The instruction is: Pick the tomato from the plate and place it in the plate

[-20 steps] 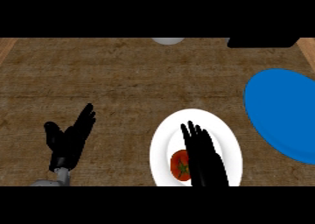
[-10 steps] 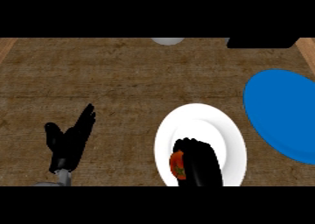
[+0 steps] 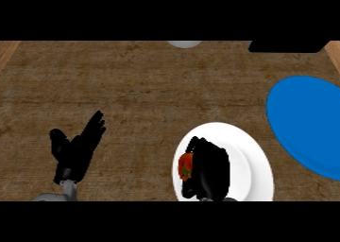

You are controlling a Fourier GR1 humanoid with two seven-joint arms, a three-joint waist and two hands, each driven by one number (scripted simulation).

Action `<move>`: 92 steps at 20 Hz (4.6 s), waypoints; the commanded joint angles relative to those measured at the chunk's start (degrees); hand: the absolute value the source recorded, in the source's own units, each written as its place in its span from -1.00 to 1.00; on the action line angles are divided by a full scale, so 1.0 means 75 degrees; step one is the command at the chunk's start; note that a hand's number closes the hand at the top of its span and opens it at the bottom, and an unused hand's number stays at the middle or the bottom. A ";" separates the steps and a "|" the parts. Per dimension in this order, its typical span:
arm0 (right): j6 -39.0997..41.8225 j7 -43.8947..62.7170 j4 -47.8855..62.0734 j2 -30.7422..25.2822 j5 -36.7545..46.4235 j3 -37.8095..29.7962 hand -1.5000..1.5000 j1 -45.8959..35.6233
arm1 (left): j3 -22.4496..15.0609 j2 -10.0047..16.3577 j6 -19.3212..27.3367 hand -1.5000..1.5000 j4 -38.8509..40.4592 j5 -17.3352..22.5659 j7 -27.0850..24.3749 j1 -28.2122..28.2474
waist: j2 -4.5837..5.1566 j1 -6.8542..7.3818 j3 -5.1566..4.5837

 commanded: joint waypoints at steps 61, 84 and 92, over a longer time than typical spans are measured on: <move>-0.4066 -0.9556 0.6296 -0.3445 -0.7497 -0.8593 -1.00 -0.2273 | 0.0174 -0.0114 -0.0334 0.00 0.0113 -0.0247 -0.0119 0.0370 | 0.0074 0.0014 0.0000; -0.0160 -1.0053 0.1508 -0.2851 -1.0047 -0.9467 -1.00 0.2844 | 0.0491 -0.0058 -0.0524 0.00 -0.0493 -0.0039 0.0328 0.0707 | -0.0013 -0.0242 -0.0040; -0.0001 -1.0307 0.0976 -0.2399 -0.9526 -0.9466 -1.00 0.3766 | 0.0598 -0.0350 -0.0373 0.00 0.0482 -0.0387 -0.0077 -0.0040 | 0.0018 -0.0177 -0.0031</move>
